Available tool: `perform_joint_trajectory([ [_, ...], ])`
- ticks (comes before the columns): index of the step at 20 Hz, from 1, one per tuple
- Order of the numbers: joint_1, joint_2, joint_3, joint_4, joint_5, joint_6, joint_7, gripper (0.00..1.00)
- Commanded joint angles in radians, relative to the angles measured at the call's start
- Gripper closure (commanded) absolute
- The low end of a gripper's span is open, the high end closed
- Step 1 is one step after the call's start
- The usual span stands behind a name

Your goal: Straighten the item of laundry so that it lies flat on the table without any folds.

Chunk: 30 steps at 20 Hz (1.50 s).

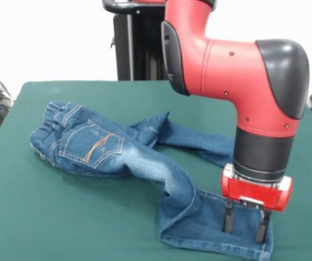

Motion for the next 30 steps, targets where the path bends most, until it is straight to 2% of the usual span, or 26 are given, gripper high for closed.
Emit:
perform_joint_trajectory([
  [1, 0.064, 0.181, 0.301, 0.078, 0.098, -0.090, 0.318, 0.00],
  [16, 0.066, 0.181, 0.344, 0.100, 0.183, -0.159, 0.306, 0.00],
  [30, 0.091, 0.178, 0.340, 0.109, 0.274, -0.176, 0.297, 0.00],
])
